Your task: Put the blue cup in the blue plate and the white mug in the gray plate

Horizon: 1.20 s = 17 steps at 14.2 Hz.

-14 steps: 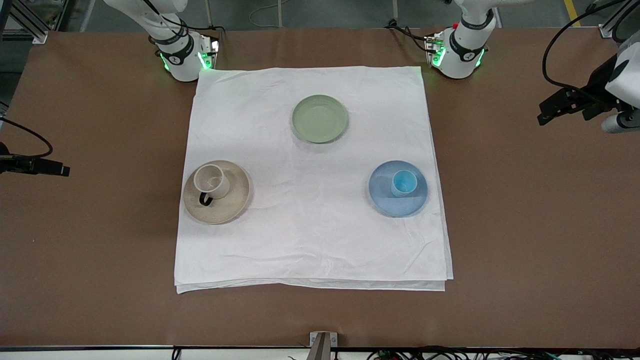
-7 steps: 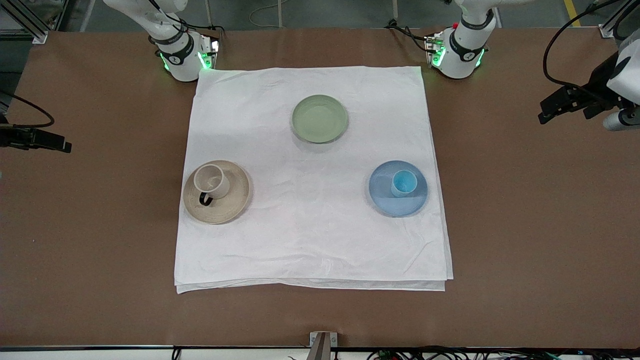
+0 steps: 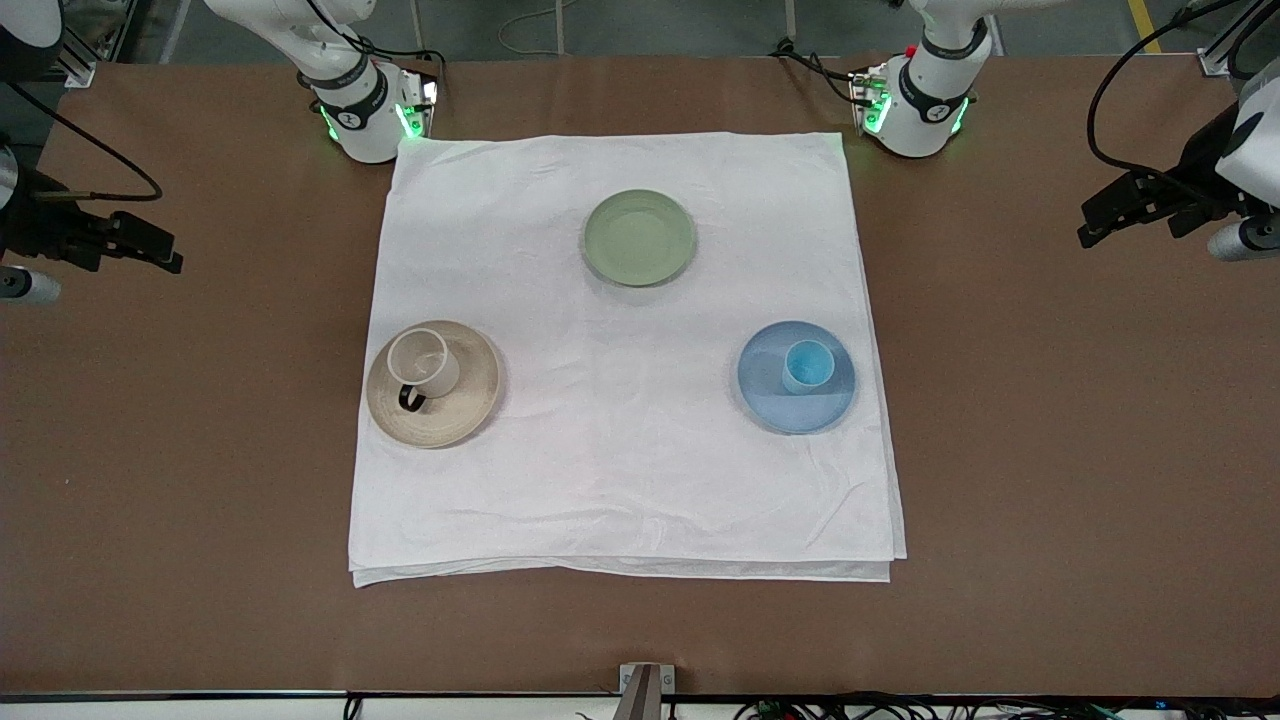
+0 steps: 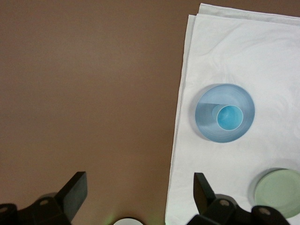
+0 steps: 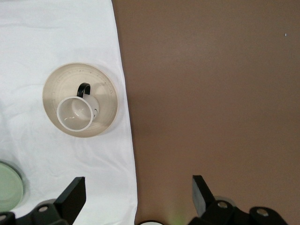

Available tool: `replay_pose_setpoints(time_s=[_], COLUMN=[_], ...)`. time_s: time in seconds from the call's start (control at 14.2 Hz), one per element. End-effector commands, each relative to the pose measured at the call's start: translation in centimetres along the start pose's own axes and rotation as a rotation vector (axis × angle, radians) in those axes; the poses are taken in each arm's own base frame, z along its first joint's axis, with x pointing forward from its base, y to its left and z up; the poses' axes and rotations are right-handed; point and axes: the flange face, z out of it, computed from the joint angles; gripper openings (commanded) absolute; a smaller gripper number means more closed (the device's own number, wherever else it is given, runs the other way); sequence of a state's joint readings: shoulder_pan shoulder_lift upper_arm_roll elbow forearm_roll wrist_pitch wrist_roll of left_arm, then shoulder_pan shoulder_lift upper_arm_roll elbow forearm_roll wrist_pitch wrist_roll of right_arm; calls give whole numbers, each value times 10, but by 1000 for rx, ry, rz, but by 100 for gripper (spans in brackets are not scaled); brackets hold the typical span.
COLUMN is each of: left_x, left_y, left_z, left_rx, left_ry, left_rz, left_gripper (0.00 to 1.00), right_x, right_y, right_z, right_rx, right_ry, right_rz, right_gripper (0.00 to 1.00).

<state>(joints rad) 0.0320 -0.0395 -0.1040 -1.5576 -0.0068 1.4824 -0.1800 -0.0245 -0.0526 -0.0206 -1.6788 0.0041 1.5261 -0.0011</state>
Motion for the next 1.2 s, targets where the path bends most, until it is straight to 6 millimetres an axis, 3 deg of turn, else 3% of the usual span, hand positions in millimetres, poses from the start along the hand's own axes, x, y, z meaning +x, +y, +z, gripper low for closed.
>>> replay_pose_setpoints(time_s=[0.0, 0.35, 0.56, 0.7, 1.13], left_x=[-8, -8, -9, -9, -7], left_y=[-1, -1, -1, -1, -2], left_z=[-9, -13, -15, -19, -19], left_rx=[-12, -14, -15, -13, -8], left_ry=[21, 29, 30, 35, 36], left_rz=[8, 11, 11, 13, 10], left_gripper=[100, 100, 100, 100, 100], right_x=[-25, -57, -54, -52, -46], right_y=[-1, -2, 4, 5, 13], right_z=[-15, -45, -46, -61, -63], right_rx=[-16, -16, -11, -11, -11], right_ry=[22, 34, 43, 69, 72], right_rz=[6, -1, 9, 11, -31], right_gripper=[100, 100, 100, 100, 100])
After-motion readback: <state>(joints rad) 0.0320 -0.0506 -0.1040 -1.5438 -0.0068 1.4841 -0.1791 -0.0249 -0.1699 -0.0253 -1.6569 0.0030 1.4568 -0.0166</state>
